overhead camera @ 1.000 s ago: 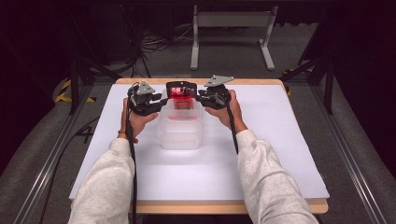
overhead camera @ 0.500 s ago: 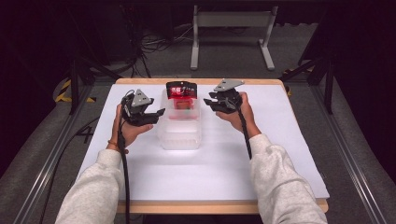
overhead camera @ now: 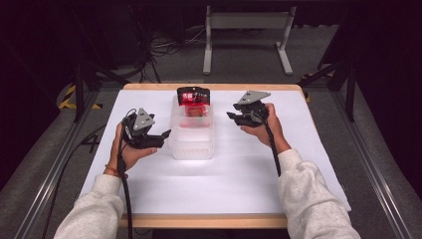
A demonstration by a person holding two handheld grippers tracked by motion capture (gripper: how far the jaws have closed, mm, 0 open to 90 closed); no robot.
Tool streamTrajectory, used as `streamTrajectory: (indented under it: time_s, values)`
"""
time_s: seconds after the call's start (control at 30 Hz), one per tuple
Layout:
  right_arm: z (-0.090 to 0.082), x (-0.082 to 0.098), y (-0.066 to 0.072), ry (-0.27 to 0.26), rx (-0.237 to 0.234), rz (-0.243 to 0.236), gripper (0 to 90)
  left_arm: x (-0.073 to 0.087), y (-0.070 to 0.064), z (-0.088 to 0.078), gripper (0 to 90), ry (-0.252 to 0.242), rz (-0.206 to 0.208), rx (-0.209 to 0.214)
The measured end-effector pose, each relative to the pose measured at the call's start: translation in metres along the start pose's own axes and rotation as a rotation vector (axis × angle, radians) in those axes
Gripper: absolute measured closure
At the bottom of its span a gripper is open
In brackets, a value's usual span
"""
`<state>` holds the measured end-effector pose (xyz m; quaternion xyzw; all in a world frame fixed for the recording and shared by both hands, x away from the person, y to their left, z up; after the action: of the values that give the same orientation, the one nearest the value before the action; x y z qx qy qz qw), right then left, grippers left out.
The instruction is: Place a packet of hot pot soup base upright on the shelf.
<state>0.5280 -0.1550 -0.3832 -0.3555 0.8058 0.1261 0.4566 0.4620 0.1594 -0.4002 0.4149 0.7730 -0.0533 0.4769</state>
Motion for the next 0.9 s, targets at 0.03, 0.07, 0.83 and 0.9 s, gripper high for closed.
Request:
streamTrajectory:
  time_s: [0.03,0.07,0.83,0.9]
  values:
    - [-0.002,0.001,-0.001,0.002,-0.001,0.002,57.9,0.003,-0.003,-0.002,20.1,0.000,0.008,0.003]
    - [-0.003,0.002,-0.002,0.000,0.002,0.001,57.4,0.004,-0.004,-0.003,19.6,0.000,0.008,0.003]
    - [-0.026,0.022,-0.004,0.055,-0.001,-0.040,42.0,0.058,-0.044,-0.020,12.6,0.042,-0.012,0.063]
    - [-0.026,0.024,-0.004,0.063,-0.002,-0.044,41.2,0.060,-0.046,-0.019,12.4,0.046,-0.011,0.063]
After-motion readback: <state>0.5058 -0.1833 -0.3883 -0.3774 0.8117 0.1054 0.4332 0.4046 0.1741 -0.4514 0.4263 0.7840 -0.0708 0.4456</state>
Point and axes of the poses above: each handheld gripper's, and its own axes: z roughly forward along the jaws, x roughly out of its underside, y roughly to its left, the point moved 5 cm from there along z, roughly forward along the jaws, and after that the axes turned 7 degrees about z, right-handed, at the moved point
